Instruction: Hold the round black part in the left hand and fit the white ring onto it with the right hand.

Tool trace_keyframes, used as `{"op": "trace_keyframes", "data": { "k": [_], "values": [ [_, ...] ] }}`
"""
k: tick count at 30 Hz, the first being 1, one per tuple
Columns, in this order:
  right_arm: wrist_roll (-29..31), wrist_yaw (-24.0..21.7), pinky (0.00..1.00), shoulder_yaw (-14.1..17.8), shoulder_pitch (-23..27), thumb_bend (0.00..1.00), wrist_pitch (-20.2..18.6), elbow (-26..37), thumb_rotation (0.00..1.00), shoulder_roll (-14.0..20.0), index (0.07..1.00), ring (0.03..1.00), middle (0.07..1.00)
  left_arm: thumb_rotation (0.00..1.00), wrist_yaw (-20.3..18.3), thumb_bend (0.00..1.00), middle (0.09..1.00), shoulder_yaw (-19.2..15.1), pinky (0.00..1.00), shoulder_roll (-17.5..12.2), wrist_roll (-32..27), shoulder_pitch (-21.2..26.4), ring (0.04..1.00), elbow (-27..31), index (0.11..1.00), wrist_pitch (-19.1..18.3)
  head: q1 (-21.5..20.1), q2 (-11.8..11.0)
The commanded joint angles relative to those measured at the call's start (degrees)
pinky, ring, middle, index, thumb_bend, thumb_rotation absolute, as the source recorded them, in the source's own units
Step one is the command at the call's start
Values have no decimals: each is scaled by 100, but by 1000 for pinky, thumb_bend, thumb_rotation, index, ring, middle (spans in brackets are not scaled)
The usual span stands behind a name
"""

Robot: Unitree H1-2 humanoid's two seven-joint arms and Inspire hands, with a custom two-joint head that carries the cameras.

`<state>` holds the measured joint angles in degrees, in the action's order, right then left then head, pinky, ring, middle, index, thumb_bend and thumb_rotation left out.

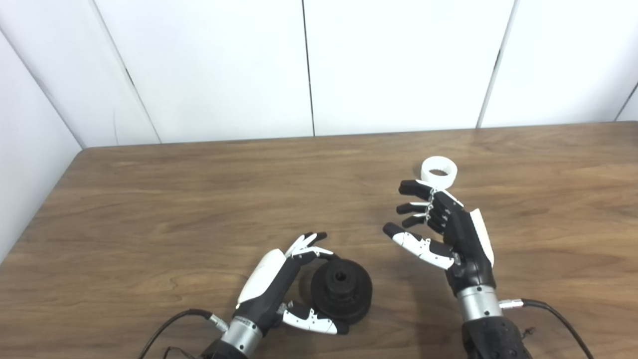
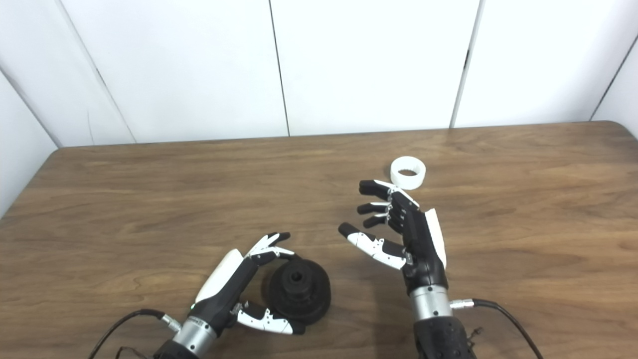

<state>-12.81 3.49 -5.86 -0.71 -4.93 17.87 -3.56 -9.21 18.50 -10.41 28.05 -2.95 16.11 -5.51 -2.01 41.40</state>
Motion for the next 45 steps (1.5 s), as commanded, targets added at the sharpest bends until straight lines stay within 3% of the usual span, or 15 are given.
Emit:
{"op": "trace_keyframes", "data": {
  "k": [1, 8, 12, 15, 21, 26, 34, 39, 45],
  "values": [
    [-16, 33, 491, -50, 196, 670, 189, 166, 163, -97, 701, 609, 729, 217, -90, 882, 953, -10, 899, -26, -72, 11, 991, 57, 594, 27, -121, -6],
    [-72, 106, 490, -235, 154, 674, 228, 55, 187, -282, 702, 614, 720, 196, -159, 884, 953, -155, 893, -173, -197, -59, 998, 95, 591, 100, -1194, -246],
    [-184, 209, 500, -355, 179, 687, 298, -89, 146, -450, 695, 603, 723, 173, -173, 868, 950, -262, 879, -304, -344, -68, 989, 25, 590, 305, -1736, -394],
    [-328, 304, 496, -434, 222, 690, 367, -214, 142, -535, 697, 603, 725, 163, -193, 868, 947, -351, 884, -363, -459, -55, 987, -28, 586, 394, -1903, -436],
    [-379, 348, 462, -480, 299, 683, 347, -280, 167, -552, 705, 611, 738, 175, -283, 859, 948, -427, 913, -388, -606, -17, 992, -47, 588, 424, -1811, -409],
    [-398, 363, 489, -455, 347, 680, 372, -277, 151, -489, 689, 605, 727, 173, -258, 879, 936, -407, 874, -358, -500, 5, 972, -52, 583, 416, -1748, -450],
    [-512, 325, 491, -284, 578, 682, 221, -185, 192, -234, 705, 629, 742, 151, -271, 875, 940, -377, 893, -321, -443, -22, 978, -23, 588, 339, -1711, -509],
    [-1134, 480, 484, -59, 993, 690, 223, -206, 214, 223, 690, 616, 731, 165, -272, 874, 940, -363, 880, -301, -445, -49, 977, -34, 587, 376, -1661, -507],
    [-1448, 402, 515, 256, 1601, 693, -114, -188, 240, 638, 696, 657, 758, 151, -293, 873, 942, -363, 880, -313, -406, -60, 977, -47, 591, 351, -1637, -510]
  ]
}}
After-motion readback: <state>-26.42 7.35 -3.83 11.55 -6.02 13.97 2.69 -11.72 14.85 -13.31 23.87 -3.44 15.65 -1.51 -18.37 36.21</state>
